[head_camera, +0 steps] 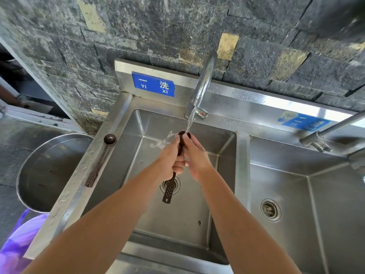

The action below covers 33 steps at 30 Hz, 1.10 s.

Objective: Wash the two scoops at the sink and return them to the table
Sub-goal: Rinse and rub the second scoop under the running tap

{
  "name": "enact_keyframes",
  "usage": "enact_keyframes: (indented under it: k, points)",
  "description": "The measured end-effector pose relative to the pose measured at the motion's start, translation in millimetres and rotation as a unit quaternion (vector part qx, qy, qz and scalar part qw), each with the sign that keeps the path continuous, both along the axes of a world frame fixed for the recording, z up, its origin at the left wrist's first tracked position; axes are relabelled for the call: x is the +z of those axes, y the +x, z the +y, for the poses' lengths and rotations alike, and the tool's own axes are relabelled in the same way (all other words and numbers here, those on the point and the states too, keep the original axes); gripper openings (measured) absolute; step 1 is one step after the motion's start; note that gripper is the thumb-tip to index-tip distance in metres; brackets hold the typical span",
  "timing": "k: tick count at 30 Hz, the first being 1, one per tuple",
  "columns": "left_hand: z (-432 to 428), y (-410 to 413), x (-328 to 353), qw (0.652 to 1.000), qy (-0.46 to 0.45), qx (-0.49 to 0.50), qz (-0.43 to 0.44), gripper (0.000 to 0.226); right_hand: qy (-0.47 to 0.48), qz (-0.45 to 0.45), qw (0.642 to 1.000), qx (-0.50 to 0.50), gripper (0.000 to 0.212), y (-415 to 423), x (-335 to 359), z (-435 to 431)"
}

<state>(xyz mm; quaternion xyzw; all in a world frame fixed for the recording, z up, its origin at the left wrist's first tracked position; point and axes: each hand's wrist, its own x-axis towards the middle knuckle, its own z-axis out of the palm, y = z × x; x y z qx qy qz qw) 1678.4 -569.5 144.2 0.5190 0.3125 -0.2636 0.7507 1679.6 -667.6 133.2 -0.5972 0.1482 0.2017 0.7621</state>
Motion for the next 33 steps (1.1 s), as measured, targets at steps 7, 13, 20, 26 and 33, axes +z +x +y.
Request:
enact_keyframes:
  k: [7, 13, 20, 26, 33]
  points:
    - [-14.4, 23.1, -1.5, 0.985, -0.134, 0.105, 0.013, 0.028, -0.157, 0.091, 0.982, 0.054, 0.027, -46.6, 1.4, -1.6]
    - [-0.3, 25.2, -6.0, 0.994, -0.069, 0.042, -0.08, 0.012, -0.492, -0.126, 0.838, 0.199, 0.042, -19.5, 8.9, -65.7]
    - [-4.2, 43.5, 2.5, 0.991, 0.018, 0.02, -0.131, 0.017, -0.553, -0.114, 0.802, 0.195, 0.062, 0.0, 34.9, -76.6]
    - [-18.0, 41.4, 4.7, 0.992, -0.036, 0.091, -0.075, 0.022, -0.043, 0.181, 0.975, 0.119, 0.06, -26.8, 18.4, -24.0]
    - [26.1, 47.9, 25.0, 0.838, 0.304, -0.381, -0.245, 0.031, -0.61, -0.166, 0.719, 0.289, 0.06, 9.9, 34.1, -94.2]
